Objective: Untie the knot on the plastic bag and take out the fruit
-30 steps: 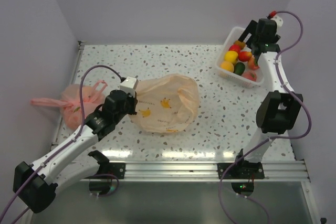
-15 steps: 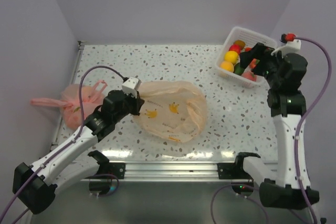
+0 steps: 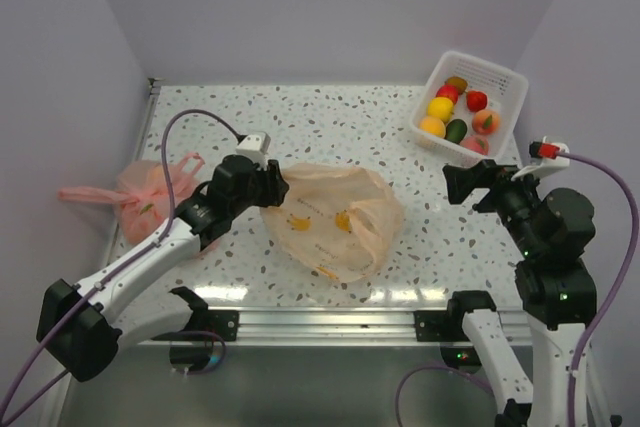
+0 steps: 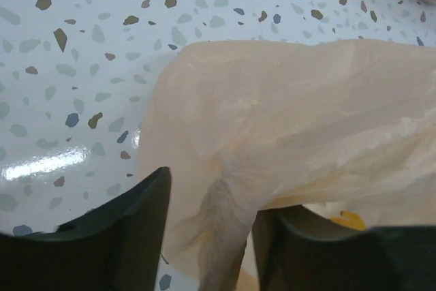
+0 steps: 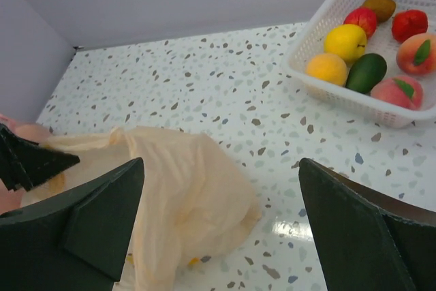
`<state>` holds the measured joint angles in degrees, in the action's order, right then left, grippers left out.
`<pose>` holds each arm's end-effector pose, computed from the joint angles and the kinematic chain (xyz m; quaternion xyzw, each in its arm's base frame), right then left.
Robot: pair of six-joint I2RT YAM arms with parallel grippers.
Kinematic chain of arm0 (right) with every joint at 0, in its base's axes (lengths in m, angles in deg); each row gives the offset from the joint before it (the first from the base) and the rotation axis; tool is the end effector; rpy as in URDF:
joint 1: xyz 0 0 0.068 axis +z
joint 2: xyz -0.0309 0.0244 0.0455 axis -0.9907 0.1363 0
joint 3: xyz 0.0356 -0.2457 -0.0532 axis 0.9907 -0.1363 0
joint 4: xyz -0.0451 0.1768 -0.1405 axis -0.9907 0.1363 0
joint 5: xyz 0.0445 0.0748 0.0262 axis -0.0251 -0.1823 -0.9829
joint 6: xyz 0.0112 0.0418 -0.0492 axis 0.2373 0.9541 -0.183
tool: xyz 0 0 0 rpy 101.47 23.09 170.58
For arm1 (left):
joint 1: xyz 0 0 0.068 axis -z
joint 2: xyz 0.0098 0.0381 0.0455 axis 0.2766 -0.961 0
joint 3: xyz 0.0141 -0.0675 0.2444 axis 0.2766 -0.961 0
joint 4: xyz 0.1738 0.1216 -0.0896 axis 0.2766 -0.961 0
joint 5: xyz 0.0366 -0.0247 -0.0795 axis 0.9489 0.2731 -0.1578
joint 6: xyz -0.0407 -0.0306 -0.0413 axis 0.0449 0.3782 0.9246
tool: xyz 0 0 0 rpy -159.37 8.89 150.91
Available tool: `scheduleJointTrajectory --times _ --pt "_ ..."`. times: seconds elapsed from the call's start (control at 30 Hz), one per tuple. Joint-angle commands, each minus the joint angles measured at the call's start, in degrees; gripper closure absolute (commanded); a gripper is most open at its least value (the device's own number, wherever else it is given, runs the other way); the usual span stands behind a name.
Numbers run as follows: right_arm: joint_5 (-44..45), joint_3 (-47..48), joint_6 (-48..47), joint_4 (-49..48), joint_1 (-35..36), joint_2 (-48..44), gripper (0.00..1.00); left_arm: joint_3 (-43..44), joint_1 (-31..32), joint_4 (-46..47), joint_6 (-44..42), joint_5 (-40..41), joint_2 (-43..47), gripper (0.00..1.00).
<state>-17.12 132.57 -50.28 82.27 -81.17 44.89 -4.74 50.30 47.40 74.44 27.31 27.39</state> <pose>0.0845 0.0115 0.3961 0.0399 0.7367 0.1774 0.6513 0.1954 -0.1256 0.2620 0.0318 0.8602 -0.2103 0.4635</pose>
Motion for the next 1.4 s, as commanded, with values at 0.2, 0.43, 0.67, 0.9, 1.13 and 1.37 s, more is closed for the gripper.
scheduleJointTrajectory --times 0.2,0.43,0.67,0.9,1.13,1.37 --pt "11.0 -1.1 -3.8 10.5 3.8 -13.8 0.01 0.3 -0.2 -9.0 0.7 6.1 14.9 0.0" --pt "17.4 -1.1 -7.2 11.4 3.8 -22.8 0.01 2.9 -0.2 -17.5 -0.8 10.6 29.3 0.0" --pt "20.9 0.4 -9.2 15.6 4.1 -26.9 0.01 4.4 -0.2 -21.1 -2.5 22.8 44.2 0.0" --pt "22.9 0.3 -8.9 16.0 4.7 -27.5 0.01 6.5 -0.2 -22.5 -3.5 33.6 56.0 0.0" --pt "24.7 -0.7 -8.9 14.6 4.6 -27.7 0.01 7.3 -0.2 -24.2 -0.8 39.5 63.1 0.0" --pt "24.2 -1.6 -9.4 13.7 4.6 -28.5 0.01 6.4 -0.2 -21.9 -0.9 39.7 66.4 0.0"
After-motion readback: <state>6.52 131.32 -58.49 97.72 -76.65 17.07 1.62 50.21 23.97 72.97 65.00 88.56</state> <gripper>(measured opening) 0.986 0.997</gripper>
